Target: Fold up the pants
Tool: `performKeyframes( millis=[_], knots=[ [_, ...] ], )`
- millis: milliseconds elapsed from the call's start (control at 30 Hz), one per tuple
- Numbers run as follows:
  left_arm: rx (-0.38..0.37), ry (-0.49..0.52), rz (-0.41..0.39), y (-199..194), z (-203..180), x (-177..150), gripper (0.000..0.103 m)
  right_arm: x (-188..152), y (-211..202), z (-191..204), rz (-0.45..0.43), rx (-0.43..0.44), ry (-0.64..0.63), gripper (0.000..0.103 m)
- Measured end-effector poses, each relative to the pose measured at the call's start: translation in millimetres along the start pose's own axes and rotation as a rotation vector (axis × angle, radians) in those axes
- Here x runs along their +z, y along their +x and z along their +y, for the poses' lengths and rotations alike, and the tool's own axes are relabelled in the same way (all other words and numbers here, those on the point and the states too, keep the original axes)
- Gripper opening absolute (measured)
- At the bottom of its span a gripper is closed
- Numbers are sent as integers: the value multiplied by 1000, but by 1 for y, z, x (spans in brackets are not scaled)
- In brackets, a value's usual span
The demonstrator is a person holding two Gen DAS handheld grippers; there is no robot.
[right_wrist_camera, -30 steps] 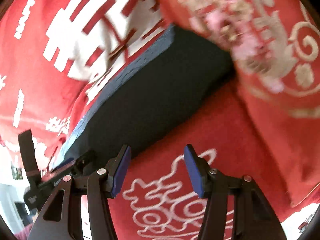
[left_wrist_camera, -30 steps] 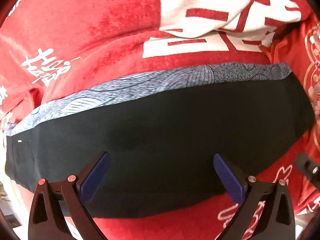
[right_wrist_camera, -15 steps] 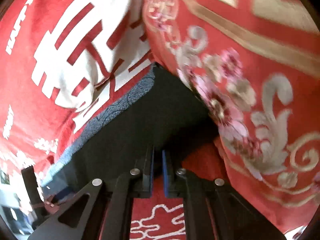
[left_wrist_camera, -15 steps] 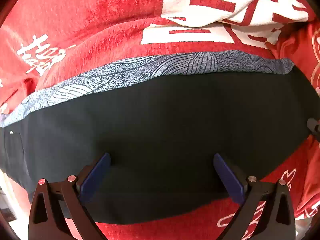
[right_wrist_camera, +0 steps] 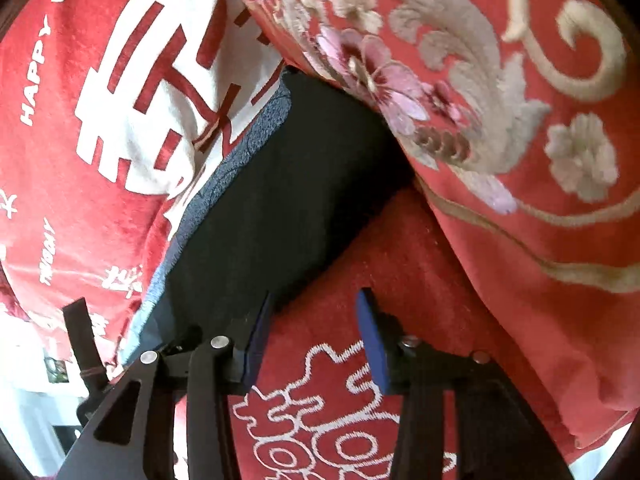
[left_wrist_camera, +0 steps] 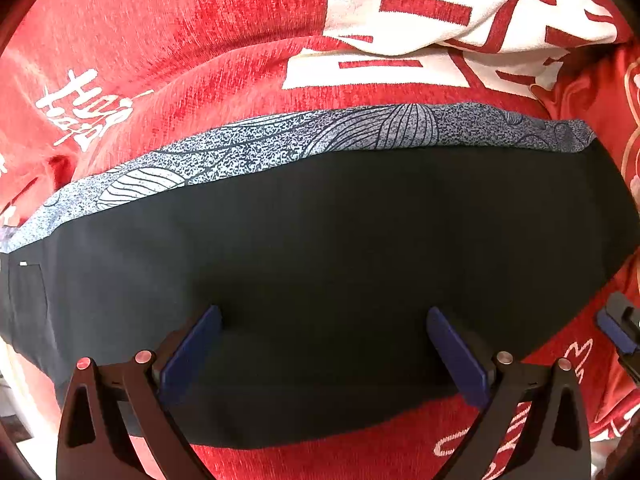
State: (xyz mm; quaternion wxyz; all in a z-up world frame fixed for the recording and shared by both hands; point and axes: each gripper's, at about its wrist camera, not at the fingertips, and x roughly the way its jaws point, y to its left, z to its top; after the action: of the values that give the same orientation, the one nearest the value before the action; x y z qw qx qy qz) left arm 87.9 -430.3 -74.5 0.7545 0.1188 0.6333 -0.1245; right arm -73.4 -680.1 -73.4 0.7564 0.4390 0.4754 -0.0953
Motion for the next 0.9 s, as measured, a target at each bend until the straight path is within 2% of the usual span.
performKeyframes(
  millis=[267, 367, 500, 600, 667, 700, 733, 767, 800, 900],
  knots=[
    [0, 2, -4, 0, -2, 0, 103, 2, 4, 2, -33, 2, -30, 46],
    [-2, 4, -7, 0, -2, 0, 103, 2, 4, 1, -96, 35, -20, 46],
    [-6, 9, -20, 0, -2, -1, 103, 6, 25, 1, -181, 58, -14, 48],
    [-12, 17, -29, 0, -1, -2, 103, 12, 38, 4, -209, 56, -3, 49],
    [-17, 27, -29, -1, 0, 0, 103, 17, 44, 6, -178, 35, 19, 39],
    [-11, 26, -24, -3, 2, 2, 102, 18, 45, 6, -157, 25, 29, 20],
    [-1, 20, -29, -7, 3, 3, 89, 20, 42, 6, -147, 36, 34, 17],
    [-6, 10, -47, -14, 6, 4, 82, 20, 37, 8, -146, 50, 27, 16],
    [-17, 6, -59, -19, 8, 5, 79, 21, 30, 14, -149, 70, 0, 16],
    [-12, 12, -111, -29, 11, 8, 79, 19, 10, 34, -163, 118, -80, 15]
  ],
)
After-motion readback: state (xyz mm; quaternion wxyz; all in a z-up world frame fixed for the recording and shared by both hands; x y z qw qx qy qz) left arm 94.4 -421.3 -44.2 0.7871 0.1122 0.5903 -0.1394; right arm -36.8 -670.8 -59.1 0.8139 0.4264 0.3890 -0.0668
